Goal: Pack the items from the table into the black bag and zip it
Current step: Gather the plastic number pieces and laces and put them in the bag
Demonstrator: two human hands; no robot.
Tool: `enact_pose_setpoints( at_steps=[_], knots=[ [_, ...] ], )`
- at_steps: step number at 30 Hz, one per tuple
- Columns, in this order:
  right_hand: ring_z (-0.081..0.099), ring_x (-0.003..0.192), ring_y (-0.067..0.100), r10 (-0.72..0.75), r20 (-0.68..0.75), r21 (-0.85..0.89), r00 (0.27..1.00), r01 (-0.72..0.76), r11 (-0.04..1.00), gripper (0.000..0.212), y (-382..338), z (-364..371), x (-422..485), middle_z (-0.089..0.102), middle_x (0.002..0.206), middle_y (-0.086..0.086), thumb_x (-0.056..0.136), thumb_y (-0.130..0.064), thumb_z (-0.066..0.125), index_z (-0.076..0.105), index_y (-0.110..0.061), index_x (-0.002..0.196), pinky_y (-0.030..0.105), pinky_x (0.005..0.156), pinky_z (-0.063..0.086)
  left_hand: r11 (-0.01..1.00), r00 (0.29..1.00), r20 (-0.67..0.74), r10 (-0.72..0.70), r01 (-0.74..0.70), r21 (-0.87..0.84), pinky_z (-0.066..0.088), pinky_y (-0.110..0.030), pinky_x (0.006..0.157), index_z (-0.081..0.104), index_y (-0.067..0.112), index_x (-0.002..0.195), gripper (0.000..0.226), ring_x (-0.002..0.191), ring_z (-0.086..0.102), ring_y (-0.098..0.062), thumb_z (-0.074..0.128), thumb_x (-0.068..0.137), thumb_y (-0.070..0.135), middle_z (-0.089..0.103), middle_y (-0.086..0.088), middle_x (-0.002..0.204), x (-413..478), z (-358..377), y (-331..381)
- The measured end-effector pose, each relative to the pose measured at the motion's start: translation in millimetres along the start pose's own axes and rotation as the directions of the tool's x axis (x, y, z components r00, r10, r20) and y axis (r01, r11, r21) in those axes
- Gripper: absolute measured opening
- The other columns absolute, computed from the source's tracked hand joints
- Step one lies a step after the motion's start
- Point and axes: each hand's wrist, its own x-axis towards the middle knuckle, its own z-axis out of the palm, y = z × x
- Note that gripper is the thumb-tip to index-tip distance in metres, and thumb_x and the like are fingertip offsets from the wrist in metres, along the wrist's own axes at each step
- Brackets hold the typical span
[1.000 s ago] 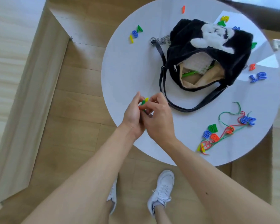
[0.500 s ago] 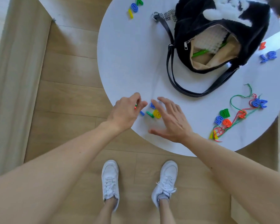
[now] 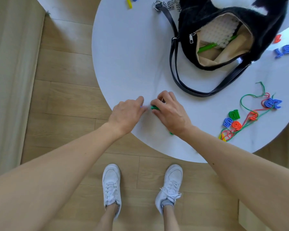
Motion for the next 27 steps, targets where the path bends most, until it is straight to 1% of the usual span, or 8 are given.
enact_pose_setpoints(
  at_steps=[2, 4, 6, 9, 12, 15, 23, 27],
  knots=[
    [0.052, 0.099, 0.030, 0.067, 0.003, 0.115, 0.998, -0.067, 0.991, 0.017, 3, -2, -2, 0.054, 0.107, 0.012, 0.091, -0.014, 0.069, 0.069, -0.007, 0.106, 0.043, 0.071, 0.054, 0.879, 0.980, -0.013, -0.200, 0.173, -0.445, 0.048, -0.035, 0.059, 0.051, 0.014, 0.086, 0.031, 0.062, 0.055, -0.024, 0.042, 0.102, 0.039, 0.058, -0.001, 0.068, 3, -6, 8],
    [0.055, 0.096, 0.027, 0.221, -0.014, 0.316, 0.975, -0.205, 0.926, 0.018, 1, -9, -1, 0.055, 0.105, 0.012, 0.089, -0.011, 0.072, 0.071, -0.006, 0.106, 0.033, 0.080, 0.049, 0.495, 0.914, 0.133, -0.384, 0.325, -0.806, 0.037, -0.024, 0.044, 0.048, 0.014, 0.079, 0.031, 0.047, 0.041, -0.015, 0.042, 0.102, 0.034, 0.044, 0.005, 0.058, 6, -9, 18],
    [0.058, 0.090, 0.021, 0.390, -0.043, 0.541, 0.920, -0.307, 0.783, 0.016, -5, -24, 4, 0.058, 0.103, 0.009, 0.087, -0.011, 0.075, 0.073, -0.009, 0.103, 0.028, 0.077, 0.048, 0.101, 0.845, 0.345, -0.409, 0.417, -0.903, 0.023, -0.019, 0.039, 0.045, 0.015, 0.079, 0.025, 0.043, 0.029, -0.013, 0.039, 0.101, 0.028, 0.037, 0.001, 0.058, 5, -10, 29],
    [0.060, 0.084, 0.011, 0.394, -0.082, 0.702, 0.915, -0.228, 0.675, 0.015, -19, -47, 10, 0.062, 0.098, -0.001, 0.083, -0.015, 0.077, 0.074, -0.017, 0.098, 0.022, 0.071, 0.047, -0.172, 0.823, 0.499, -0.273, 0.468, -0.867, 0.025, -0.021, 0.038, 0.051, 0.017, 0.077, 0.024, 0.047, 0.032, -0.012, 0.039, 0.097, 0.024, 0.043, -0.001, 0.061, 5, -12, 45],
    [0.055, 0.080, 0.008, 0.233, -0.081, 0.656, 0.969, -0.124, 0.745, 0.016, -37, -60, 4, 0.057, 0.091, -0.003, 0.079, -0.012, 0.077, 0.073, -0.017, 0.094, 0.018, 0.068, 0.041, -0.267, 0.857, 0.500, -0.124, 0.456, -0.849, 0.046, -0.025, 0.060, 0.065, 0.014, 0.088, 0.033, 0.065, 0.052, -0.014, 0.036, 0.100, 0.026, 0.057, -0.002, 0.075, 8, -14, 60],
    [0.052, 0.088, 0.021, 0.130, -0.065, 0.470, 0.989, -0.084, 0.879, 0.026, -36, -66, -2, 0.059, 0.092, 0.001, 0.078, -0.015, 0.079, 0.070, -0.011, 0.102, 0.035, 0.076, 0.047, -0.398, 0.834, 0.545, -0.082, 0.474, -0.785, 0.048, -0.027, 0.075, 0.064, 0.009, 0.098, 0.049, 0.078, 0.059, -0.018, 0.031, 0.104, 0.044, 0.060, -0.006, 0.086, 11, -17, 69],
    [0.051, 0.111, 0.015, 0.132, -0.186, 0.408, 0.974, -0.045, 0.912, 0.072, -3, -60, -31, 0.044, 0.127, 0.001, 0.080, -0.063, 0.069, 0.052, -0.016, 0.131, 0.025, 0.089, 0.045, -0.406, 0.810, 0.550, -0.204, 0.441, -0.800, 0.028, -0.021, 0.045, 0.048, 0.012, 0.069, 0.051, 0.048, 0.044, -0.013, 0.033, 0.104, 0.046, 0.051, -0.005, 0.067, 10, -22, 64],
    [0.048, 0.114, 0.020, 0.075, 0.178, 0.085, 0.981, -0.091, 0.992, 0.099, 24, -43, -58, 0.037, 0.137, 0.003, 0.074, -0.073, 0.068, 0.033, -0.025, 0.153, 0.038, 0.082, 0.054, -0.352, 0.795, 0.505, -0.337, 0.391, -0.851, 0.029, -0.020, 0.039, 0.051, 0.012, 0.069, 0.067, 0.049, 0.045, -0.017, 0.025, 0.098, 0.066, 0.054, -0.007, 0.065, 5, -16, 52]
  ],
)
